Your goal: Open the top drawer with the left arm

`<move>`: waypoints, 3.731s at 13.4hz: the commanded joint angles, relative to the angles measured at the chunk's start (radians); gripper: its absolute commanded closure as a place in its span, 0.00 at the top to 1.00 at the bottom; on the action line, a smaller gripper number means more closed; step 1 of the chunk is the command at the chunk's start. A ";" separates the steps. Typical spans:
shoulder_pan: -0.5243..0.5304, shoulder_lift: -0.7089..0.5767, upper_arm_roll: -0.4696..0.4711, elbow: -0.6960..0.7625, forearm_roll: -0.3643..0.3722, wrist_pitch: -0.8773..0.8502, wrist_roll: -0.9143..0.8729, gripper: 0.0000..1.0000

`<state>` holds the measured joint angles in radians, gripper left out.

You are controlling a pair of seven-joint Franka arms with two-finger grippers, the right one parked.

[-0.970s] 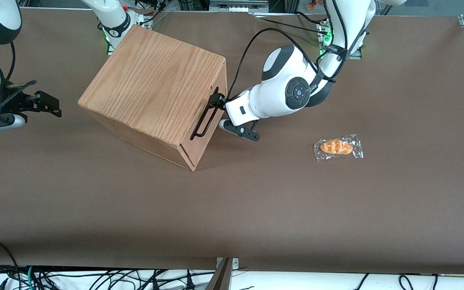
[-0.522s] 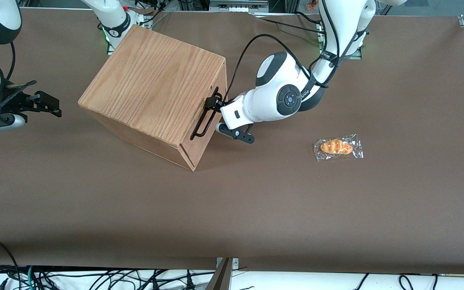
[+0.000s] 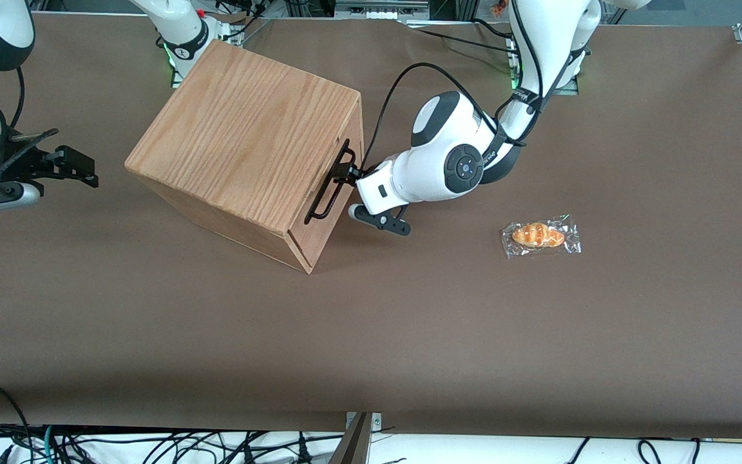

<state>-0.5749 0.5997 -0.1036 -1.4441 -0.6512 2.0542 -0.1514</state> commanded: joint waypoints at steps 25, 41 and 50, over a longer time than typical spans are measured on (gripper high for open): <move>0.128 0.006 0.071 0.134 0.183 -0.158 -0.038 1.00; 0.483 -0.038 0.079 0.177 0.438 -0.316 -0.087 1.00; 0.578 -0.424 0.088 -0.181 0.660 -0.316 0.326 1.00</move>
<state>0.0062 0.3668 -0.0153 -1.4365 -0.0322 1.7087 0.1394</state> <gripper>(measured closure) 0.000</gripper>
